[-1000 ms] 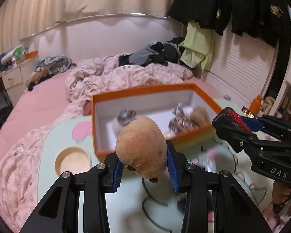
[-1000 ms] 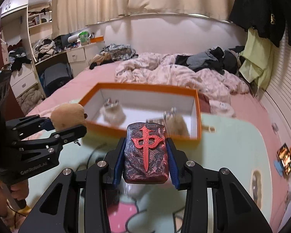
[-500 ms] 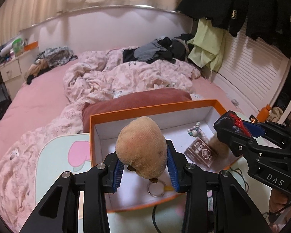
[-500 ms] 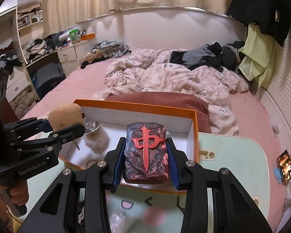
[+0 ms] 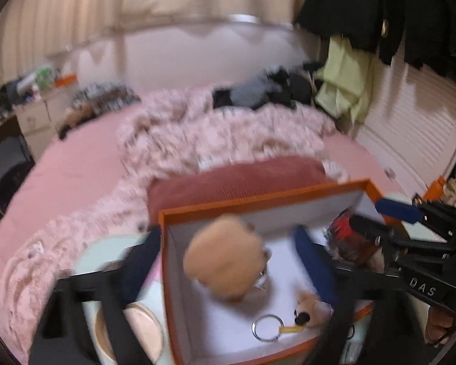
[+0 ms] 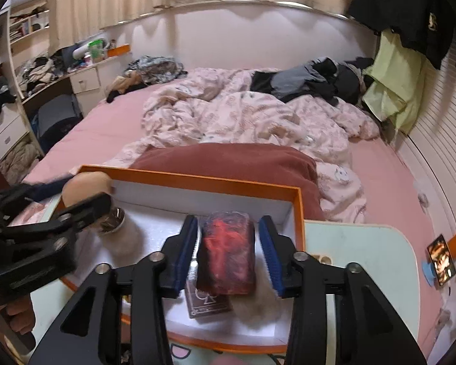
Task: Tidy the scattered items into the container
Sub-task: 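Carry the plush and mahjong tile over the box and open both grippers, then move both open grippers from the box back over the table, then grasp the black lace-trimmed pouch with the left gripper, then grasp the bubble wrap with the right gripper while the left gripper holds the pouch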
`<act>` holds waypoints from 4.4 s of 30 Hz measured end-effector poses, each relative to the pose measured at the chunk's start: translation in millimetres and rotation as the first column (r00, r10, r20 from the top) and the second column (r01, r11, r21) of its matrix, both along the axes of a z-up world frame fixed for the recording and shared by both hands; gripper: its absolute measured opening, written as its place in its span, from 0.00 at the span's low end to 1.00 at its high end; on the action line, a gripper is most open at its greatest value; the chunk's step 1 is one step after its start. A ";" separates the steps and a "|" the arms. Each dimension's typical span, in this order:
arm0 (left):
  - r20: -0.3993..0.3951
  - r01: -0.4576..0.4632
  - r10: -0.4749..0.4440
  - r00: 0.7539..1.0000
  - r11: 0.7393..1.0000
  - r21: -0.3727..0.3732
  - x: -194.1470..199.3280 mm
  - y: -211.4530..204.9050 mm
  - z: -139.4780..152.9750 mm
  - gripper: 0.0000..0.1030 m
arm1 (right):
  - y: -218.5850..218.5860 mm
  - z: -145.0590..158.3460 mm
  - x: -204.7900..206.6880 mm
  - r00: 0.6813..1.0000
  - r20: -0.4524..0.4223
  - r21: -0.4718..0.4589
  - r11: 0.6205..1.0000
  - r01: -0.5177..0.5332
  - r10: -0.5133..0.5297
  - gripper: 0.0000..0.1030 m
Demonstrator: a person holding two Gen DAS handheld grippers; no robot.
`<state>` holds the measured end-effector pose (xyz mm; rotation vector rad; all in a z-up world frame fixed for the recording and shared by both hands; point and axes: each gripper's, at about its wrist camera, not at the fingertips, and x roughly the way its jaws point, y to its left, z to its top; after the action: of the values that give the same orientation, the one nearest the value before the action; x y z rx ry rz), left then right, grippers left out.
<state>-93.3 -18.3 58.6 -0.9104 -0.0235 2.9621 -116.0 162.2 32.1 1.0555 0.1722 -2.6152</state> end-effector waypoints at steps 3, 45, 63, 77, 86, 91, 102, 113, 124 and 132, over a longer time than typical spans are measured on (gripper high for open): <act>-0.025 -0.004 0.003 1.000 1.000 -0.027 9.5 -1.8 6.6 0.95 | 7.9 1.9 8.4 1.000 -0.021 -0.049 0.999 0.013 -0.014 0.69; 0.192 0.082 -0.073 0.979 0.996 -0.041 153.2 36.2 -94.0 1.00 | 53.6 -76.1 136.8 0.987 0.092 0.061 0.990 0.125 -0.130 1.00; 0.191 0.086 -0.076 0.979 0.995 -0.042 153.8 36.9 -92.0 1.00 | 51.5 -75.6 138.3 0.987 0.093 0.061 0.990 0.125 -0.131 1.00; 0.191 0.086 -0.076 0.979 0.995 -0.042 153.8 37.1 -91.9 1.00 | 50.9 -75.6 138.7 0.987 0.093 0.060 0.990 0.124 -0.129 1.00; 0.203 0.090 -0.080 0.976 0.995 -0.043 152.8 39.5 -91.3 1.00 | 45.4 -75.1 142.9 0.991 0.096 0.061 0.994 0.091 -0.097 1.00; 0.150 0.115 -0.110 0.983 0.993 -0.024 157.5 42.4 -74.2 1.00 | 45.5 -75.0 143.7 0.992 0.087 0.057 0.995 0.087 -0.092 1.00; 0.151 0.160 -0.178 0.972 0.979 0.126 108.0 57.1 -48.0 0.95 | 57.2 -73.3 142.3 0.986 0.079 0.035 0.989 0.144 -0.146 1.00; 0.179 0.218 -0.222 0.959 0.975 0.038 116.7 67.4 -89.3 0.33 | 59.1 -73.9 142.8 0.987 0.072 0.026 0.989 0.145 -0.147 1.00; 0.111 0.183 -0.181 0.977 0.983 -0.010 145.1 43.6 -76.0 0.33 | 38.3 -51.1 129.9 0.996 0.074 -0.051 0.997 0.051 -0.047 0.91; 0.114 0.159 -0.161 0.980 0.987 0.020 140.5 30.5 -68.3 0.33 | -5.8 -59.1 96.1 0.992 0.120 -0.012 1.000 -0.027 0.028 0.43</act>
<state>47.2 12.2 -9.7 -1.0283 0.0280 2.7571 -20.0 156.4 -27.0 1.1945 0.1445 -2.5168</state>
